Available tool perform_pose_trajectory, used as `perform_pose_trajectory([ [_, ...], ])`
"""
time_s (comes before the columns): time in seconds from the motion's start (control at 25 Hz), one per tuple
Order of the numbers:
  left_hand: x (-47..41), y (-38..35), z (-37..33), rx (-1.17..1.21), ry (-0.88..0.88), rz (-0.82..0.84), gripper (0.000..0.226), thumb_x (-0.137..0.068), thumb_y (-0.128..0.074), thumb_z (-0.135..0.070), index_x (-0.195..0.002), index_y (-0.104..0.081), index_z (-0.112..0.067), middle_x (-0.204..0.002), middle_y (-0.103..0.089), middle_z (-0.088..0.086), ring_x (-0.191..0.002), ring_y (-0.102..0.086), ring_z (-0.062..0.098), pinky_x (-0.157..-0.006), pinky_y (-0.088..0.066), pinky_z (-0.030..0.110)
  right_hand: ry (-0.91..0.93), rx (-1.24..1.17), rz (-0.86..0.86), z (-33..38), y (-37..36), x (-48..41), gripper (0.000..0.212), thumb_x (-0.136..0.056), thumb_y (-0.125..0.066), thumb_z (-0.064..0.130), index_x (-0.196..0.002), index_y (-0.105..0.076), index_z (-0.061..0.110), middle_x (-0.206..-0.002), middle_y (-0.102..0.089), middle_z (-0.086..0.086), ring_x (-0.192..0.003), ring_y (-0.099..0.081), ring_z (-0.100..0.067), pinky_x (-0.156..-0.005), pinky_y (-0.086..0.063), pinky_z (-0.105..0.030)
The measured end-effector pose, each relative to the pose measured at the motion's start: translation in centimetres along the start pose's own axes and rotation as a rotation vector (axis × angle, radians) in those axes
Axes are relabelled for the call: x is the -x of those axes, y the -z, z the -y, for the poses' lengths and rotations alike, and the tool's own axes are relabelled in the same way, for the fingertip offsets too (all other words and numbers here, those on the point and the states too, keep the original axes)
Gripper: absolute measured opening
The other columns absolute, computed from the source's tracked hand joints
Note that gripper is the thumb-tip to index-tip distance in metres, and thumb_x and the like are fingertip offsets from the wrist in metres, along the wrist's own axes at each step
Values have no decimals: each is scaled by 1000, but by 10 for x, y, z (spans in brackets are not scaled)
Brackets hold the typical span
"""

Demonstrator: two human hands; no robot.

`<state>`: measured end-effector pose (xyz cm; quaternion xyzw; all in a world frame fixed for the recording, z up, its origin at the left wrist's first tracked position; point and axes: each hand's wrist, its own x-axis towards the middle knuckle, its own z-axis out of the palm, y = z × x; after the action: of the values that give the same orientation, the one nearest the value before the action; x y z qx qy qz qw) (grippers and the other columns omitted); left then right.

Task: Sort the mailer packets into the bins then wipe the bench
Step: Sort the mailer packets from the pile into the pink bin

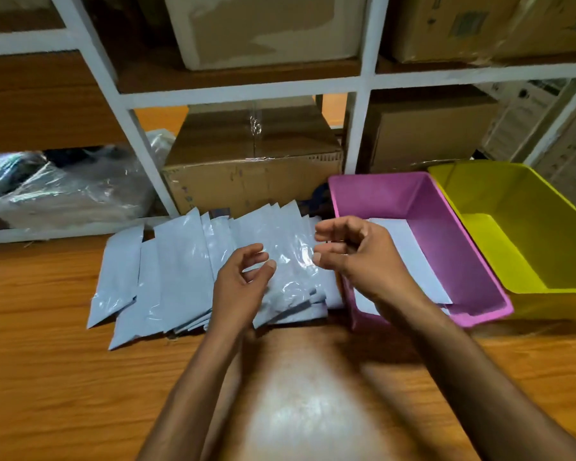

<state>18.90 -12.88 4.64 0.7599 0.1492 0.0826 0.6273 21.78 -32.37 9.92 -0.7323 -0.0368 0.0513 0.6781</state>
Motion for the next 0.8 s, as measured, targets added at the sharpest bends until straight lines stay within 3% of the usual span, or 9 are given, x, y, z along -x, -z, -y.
perform_pose_trajectory([
  [0.2, -12, 69, 30, -18, 79, -97, 29, -96, -71, -25, -124, -65, -28, -114, -70, -12, -99, -68, 3, -85, -60, 35, -51, 148, 35, -18, -67, -12, 34, -82, -78, 0, -112, -71, 15, -105, -75, 0, -91, -75, -15, -88, -60, -32],
  [0.32, -25, 97, 48, -80, 84, -140, 31, -95, -71, -24, -125, -64, -26, -114, -67, -14, -107, -66, 8, -90, -55, 32, -94, 217, 10, -38, -100, -30, 37, -80, -80, 2, -113, -70, 16, -107, -73, 1, -97, -72, -16, -90, -60, -40],
  [0.4, -37, 110, 61, -143, 75, -172, 36, -94, -72, -25, -129, -61, -25, -121, -63, -11, -115, -62, 10, -94, -47, 28, -88, 346, -26, -52, -116, -44, 45, -77, -83, 8, -119, -68, 17, -116, -69, 3, -107, -67, -15, -90, -58, -37],
  [0.52, -59, 119, 79, -241, 97, -195, 56, -91, -74, -31, -141, -50, -24, -142, -53, -1, -130, -52, 17, -106, -43, 35, -25, 588, -97, -67, -132, -60, 65, -74, -84, 14, -134, -59, 20, -135, -56, -1, -124, -54, -22, -99, -47, -34],
  [0.64, -79, 123, 89, -320, 163, -195, 91, -84, -79, -34, -158, -28, -17, -156, -40, 8, -143, -41, 29, -117, -38, 49, -99, 786, -152, -78, -141, -73, 87, -71, -83, 22, -148, -42, 22, -149, -45, -2, -137, -37, -31, -105, -38, -40],
  [0.8, -101, 126, 100, -323, 238, -148, 120, -74, -89, -34, -162, -9, -15, -158, -40, 10, -143, -41, 33, -116, -39, 51, -213, 895, -202, -79, -145, -85, 105, -65, -87, 26, -153, -30, 26, -147, -45, -2, -137, -35, -31, -102, -35, -45],
])
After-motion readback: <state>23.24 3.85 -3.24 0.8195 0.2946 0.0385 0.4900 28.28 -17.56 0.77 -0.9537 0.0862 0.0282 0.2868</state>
